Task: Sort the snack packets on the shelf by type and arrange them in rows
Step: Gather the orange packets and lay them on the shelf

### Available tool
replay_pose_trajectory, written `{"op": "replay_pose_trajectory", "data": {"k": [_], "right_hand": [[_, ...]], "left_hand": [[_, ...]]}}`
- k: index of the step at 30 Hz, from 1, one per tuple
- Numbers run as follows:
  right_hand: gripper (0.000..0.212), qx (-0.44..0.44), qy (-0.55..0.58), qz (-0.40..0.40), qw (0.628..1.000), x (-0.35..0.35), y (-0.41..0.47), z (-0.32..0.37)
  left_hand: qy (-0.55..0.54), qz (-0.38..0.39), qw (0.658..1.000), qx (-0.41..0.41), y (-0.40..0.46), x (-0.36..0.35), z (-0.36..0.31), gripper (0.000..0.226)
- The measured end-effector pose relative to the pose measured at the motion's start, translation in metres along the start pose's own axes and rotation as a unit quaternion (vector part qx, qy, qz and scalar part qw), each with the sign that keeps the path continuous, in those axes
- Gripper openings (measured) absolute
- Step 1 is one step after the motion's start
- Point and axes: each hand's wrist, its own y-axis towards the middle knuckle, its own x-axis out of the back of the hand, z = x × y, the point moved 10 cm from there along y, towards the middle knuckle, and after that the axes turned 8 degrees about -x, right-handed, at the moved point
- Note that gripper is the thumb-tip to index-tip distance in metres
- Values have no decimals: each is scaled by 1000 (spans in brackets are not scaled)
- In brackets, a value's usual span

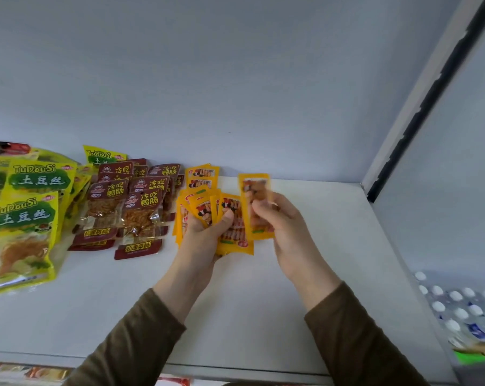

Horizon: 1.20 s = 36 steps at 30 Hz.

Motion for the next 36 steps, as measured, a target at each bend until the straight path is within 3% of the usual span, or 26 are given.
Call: {"op": "replay_pose_trajectory", "data": {"k": [2, 5, 7, 11, 15, 19, 20, 23, 24, 28, 36], "right_hand": [[31, -22, -5, -31, 999, -4, 3, -12], [36, -79, 63, -47, 994, -2, 16, -25], [38, -89, 66, -68, 992, 6, 28, -24], [37, -45, -5, -120, 992, 16, 51, -8], [31, 4, -89, -141, 986, 17, 63, 3], [39, 23, -128, -141, 981, 25, 64, 3], [40, 28, -136, -139, 980, 27, 64, 3], [39, 38, -140, -135, 980, 30, 62, 4], [39, 37, -129, -132, 982, 30, 62, 3], [38, 17, -76, -110, 991, 24, 65, -1], [45, -19, -21, -7, 1000, -2, 76, 2]], "left_hand": [[2, 6, 1000, 14, 12, -10, 1, 27], [-8, 10, 999, 52, 27, -21, 6, 35], [48, 16, 997, 63, 39, -25, 9, 32], [181, 9, 982, 60, 59, -27, 9, 19], [243, 34, 968, 47, 66, -34, 8, 31], [324, 90, 941, 32, 68, -40, 10, 24], [349, 94, 932, 28, 68, -38, 11, 31], [413, 66, 908, 8, 65, -27, 11, 89], [429, 66, 901, -4, 64, -27, 10, 98], [498, 89, 862, -23, 62, -33, 15, 94], [541, 149, 827, -16, 53, -33, 14, 69]]}}
